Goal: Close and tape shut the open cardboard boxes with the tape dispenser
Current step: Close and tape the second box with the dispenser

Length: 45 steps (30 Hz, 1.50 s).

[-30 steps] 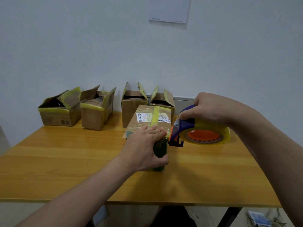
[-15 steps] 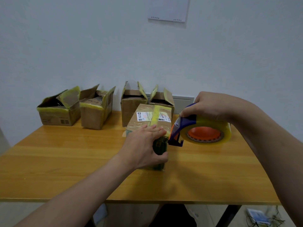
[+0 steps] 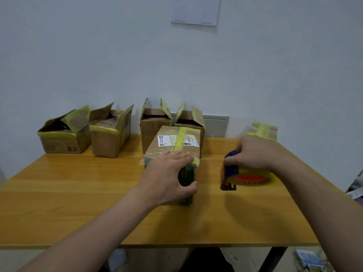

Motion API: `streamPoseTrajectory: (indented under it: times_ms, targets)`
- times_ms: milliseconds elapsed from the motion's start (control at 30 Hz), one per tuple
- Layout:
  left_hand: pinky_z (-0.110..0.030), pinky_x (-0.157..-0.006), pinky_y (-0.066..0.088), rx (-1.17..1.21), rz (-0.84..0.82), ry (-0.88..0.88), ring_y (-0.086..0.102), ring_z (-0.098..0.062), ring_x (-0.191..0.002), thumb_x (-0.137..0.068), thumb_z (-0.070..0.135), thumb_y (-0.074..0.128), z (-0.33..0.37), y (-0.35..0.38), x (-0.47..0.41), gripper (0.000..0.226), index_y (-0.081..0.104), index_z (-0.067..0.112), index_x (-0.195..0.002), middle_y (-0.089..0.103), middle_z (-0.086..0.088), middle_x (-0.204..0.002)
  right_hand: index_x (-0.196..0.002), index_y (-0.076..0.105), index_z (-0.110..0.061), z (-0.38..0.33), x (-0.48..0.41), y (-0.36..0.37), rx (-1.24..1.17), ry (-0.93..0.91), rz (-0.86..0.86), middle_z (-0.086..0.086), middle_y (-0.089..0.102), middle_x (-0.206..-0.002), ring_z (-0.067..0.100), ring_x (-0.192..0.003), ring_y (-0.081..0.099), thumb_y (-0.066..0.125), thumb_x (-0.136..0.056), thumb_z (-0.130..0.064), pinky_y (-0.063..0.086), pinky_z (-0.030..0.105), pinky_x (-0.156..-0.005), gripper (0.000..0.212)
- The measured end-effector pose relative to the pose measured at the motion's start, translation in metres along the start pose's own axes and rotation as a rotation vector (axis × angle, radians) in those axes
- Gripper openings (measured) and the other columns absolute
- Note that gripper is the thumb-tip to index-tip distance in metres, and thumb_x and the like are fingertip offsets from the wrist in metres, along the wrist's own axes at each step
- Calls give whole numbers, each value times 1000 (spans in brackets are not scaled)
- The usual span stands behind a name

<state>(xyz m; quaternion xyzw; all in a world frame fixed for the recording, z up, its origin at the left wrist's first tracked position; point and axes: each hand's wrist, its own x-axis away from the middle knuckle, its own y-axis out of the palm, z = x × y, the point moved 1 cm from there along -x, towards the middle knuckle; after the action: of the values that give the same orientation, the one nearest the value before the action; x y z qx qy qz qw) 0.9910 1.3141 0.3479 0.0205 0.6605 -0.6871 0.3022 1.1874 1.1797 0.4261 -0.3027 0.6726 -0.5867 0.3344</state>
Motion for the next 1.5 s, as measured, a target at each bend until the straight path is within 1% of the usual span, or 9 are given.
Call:
streamPoseTrajectory:
  times_ms: [167,300,400,467,600,767,933,1100,1500]
  targets:
    - [-38,-102,51,107,-87,-12,55,-8,-129,-93,75,45,-14,-22,-21,59,59,44,-141,61,16,-143,-56,65,-11,-10,-9,3,-193,12,212,1,56,-50,20,-53,53,70,-79,-59,42,33,-50,53]
    - [-42,-96,58,605,-8,-62,64,2,-111,-86,61,57,-40,-47,-41,47,74,37,-123,72,17,-123,-47,54,-8,-10,-6,-9,-431,-8,520,2,44,-44,23,-48,44,71,-83,-49,33,33,-49,57]
    - [-46,-101,56,718,38,-84,67,-1,-112,-80,54,69,-64,-50,-55,35,82,32,-104,76,19,-115,-46,48,-8,-19,-12,-5,-679,-72,673,4,41,-43,24,-45,38,70,-87,-43,31,36,-48,58]
    - [-45,-108,50,689,-56,-90,62,0,-120,-75,54,75,-76,-40,-62,35,84,32,-99,74,20,-120,-56,59,-2,-31,-20,1,-855,-124,715,16,55,-51,35,-52,53,67,-86,-51,43,44,-48,59]
    - [-40,-111,49,727,-223,-76,53,4,-129,-73,50,82,-92,-12,-60,39,82,34,-108,68,24,-129,-71,64,8,-63,-35,15,-1196,-204,697,23,60,-63,23,-56,56,67,-96,-40,43,34,-56,54]
    - [-40,-119,34,701,-192,-24,40,8,-139,-84,40,80,-116,2,-48,37,76,41,-121,61,33,-136,-77,68,-10,-99,-58,32,-1521,-123,601,-9,65,-60,3,-59,59,62,-100,-33,46,19,-56,33]
    - [-30,-117,39,722,-37,32,44,5,-141,-80,46,78,-126,14,-34,52,71,33,-130,61,22,-142,-83,70,-19,-117,-74,55,-1739,-11,514,-11,72,-68,3,-65,66,63,-99,-34,52,19,-58,23]
    - [-35,-117,44,754,173,8,50,-1,-139,-80,43,82,-128,30,-27,56,71,25,-131,64,11,-141,-88,71,-20,-119,-79,61,-1754,-8,497,-10,74,-73,4,-70,69,61,-100,-36,54,19,-60,22]
    - [-41,-120,28,104,79,213,40,-6,-145,-95,77,41,-116,17,-27,66,47,43,-152,52,14,-154,-89,69,-19,-106,-63,63,-1751,68,485,-8,72,-73,11,-72,66,57,-101,-38,53,21,-59,25]
